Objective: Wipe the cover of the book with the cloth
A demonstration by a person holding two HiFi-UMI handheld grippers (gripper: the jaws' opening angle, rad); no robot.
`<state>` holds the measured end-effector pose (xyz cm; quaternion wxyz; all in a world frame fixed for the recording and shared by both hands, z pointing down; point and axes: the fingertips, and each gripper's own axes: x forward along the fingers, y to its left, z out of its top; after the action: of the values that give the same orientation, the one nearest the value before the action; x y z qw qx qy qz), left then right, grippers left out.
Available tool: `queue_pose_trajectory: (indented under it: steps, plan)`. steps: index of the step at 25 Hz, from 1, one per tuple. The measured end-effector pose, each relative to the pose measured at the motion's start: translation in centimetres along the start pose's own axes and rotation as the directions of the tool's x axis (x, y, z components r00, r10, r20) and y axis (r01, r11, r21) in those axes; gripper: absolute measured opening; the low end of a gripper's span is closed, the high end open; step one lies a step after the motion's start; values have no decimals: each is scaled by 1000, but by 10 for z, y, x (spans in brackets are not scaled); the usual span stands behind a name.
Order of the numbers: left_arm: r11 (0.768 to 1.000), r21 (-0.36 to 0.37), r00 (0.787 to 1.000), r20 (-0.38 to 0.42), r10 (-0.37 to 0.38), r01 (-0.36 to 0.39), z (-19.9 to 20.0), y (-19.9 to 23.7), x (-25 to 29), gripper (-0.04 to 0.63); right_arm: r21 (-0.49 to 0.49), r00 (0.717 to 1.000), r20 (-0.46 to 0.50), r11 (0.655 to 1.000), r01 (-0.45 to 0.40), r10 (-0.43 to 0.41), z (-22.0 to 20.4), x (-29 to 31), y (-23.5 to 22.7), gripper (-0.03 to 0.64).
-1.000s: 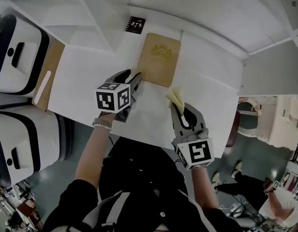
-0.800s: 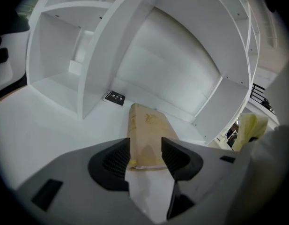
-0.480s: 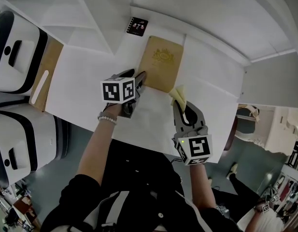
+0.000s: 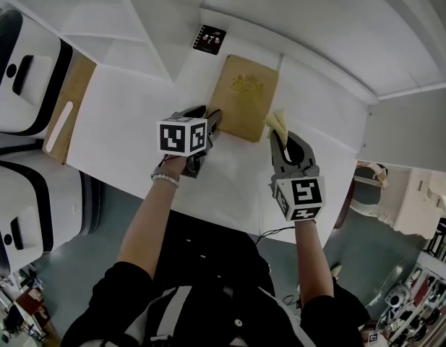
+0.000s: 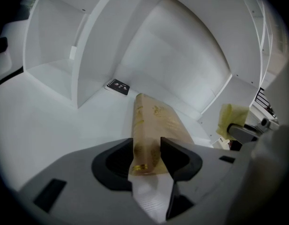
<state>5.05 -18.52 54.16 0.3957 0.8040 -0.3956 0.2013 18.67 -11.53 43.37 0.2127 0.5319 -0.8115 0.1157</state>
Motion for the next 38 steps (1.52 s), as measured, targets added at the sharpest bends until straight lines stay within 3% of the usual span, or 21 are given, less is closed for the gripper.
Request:
queue_pose_trajectory:
  steps: [15,26,30,38]
  plan:
    - [995,83,999,-20,48,-46,2,-6,-1,167,-236,997,-52,971,46,-60,31,83,-84,35]
    - [992,106,997,-29,66,-62,2,-7,-1,164,-354,969,-221,935,23,-108,0,154,-115,35]
    - [992,108,997,-32,71,-67,2,-7,-1,164,-352,956,-273,936,3,-106,-12,163,-114,35]
    - [990,116,996,-28,90,-86,2,-7,-2,163,-430,953,-292,901,-60,-76,-22,157,-87,35]
